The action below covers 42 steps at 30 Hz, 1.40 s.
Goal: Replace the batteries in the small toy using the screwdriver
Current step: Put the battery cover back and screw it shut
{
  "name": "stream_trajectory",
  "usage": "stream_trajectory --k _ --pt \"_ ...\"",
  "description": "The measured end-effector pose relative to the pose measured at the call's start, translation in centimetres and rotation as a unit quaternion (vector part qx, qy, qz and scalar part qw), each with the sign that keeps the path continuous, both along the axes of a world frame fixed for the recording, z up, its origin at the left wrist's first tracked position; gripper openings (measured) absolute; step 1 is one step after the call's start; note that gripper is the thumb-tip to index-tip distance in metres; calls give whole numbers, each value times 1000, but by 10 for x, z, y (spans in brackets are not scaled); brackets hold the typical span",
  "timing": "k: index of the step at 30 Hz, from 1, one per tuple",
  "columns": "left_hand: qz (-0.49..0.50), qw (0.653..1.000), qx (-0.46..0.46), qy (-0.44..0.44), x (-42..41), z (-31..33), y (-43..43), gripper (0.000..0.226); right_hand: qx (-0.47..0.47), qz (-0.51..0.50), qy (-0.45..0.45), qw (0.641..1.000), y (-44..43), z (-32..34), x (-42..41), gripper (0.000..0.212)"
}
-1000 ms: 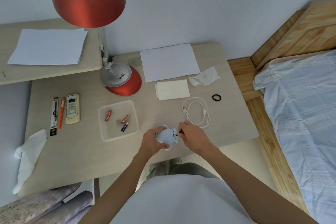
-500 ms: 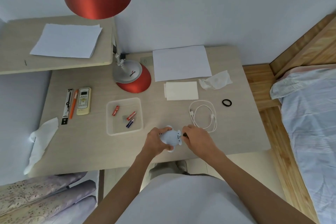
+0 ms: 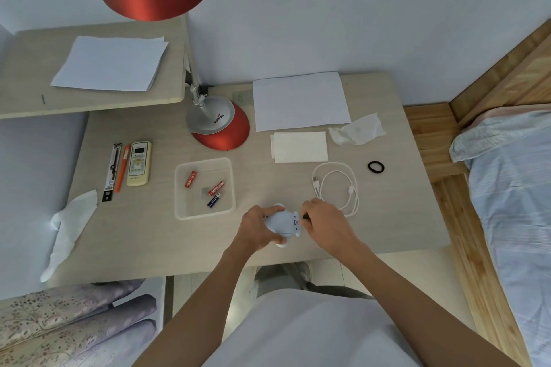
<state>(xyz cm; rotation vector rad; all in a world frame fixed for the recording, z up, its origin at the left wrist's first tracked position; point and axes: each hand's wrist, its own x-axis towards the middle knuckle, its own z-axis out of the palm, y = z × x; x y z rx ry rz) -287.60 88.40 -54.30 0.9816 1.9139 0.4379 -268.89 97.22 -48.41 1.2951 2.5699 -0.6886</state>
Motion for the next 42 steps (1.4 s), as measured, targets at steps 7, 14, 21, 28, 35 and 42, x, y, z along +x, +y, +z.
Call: stream_trajectory --k 7,14,21,28,35,42 --pt "7 1000 8 5 2 0 -2 91 16 -4 -56 998 4 -5 5 36" --pt "19 1000 5 12 5 1 -3 90 -31 24 26 999 5 2 5 9" --pt "22 1000 1 6 4 1 -1 93 20 13 -75 997 7 -6 7 31" --pt "21 1000 -6 8 4 2 -1 93 -47 6 50 998 8 -8 12 13" --pt "22 1000 -3 10 6 2 0 91 -24 -28 -42 998 10 -11 16 43" --pt "29 1000 3 -2 4 -2 -3 93 -2 1 -23 1000 6 -6 11 28"
